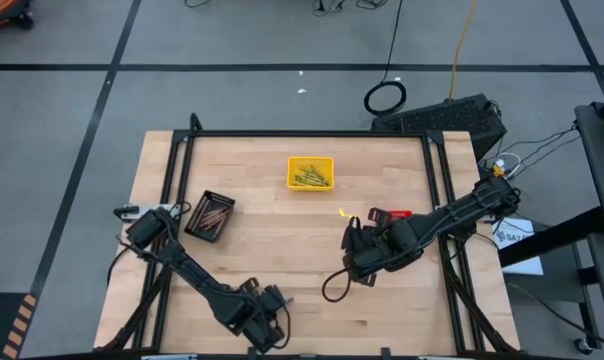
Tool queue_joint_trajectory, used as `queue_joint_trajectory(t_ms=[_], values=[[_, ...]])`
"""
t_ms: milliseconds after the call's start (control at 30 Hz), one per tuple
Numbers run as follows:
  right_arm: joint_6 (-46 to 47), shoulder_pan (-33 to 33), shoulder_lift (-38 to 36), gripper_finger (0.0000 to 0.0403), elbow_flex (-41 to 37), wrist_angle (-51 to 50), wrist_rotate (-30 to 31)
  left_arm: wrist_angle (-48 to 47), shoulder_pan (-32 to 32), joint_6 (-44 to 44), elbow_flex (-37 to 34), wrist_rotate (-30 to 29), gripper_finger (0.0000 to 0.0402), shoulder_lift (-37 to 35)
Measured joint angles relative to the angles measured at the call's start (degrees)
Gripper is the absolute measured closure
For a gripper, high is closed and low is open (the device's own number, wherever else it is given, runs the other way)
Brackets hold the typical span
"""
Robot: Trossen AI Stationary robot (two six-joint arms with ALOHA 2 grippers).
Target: Sort crayons
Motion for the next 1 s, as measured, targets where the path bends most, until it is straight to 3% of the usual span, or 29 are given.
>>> queue_joint_trajectory(t_ms=[667,1000], values=[[-0.44,0.00,0.00,0.0298,0.00,1.35,0.05,-2.76,1.62,2.71,0.08,3.09,0.0401,-0.62],[-0.44,0.00,0.00,0.0298,0.00,1.35,0.07,-2.74,3.07,2.68,0.17,8.42,0.0401,-0.71]])
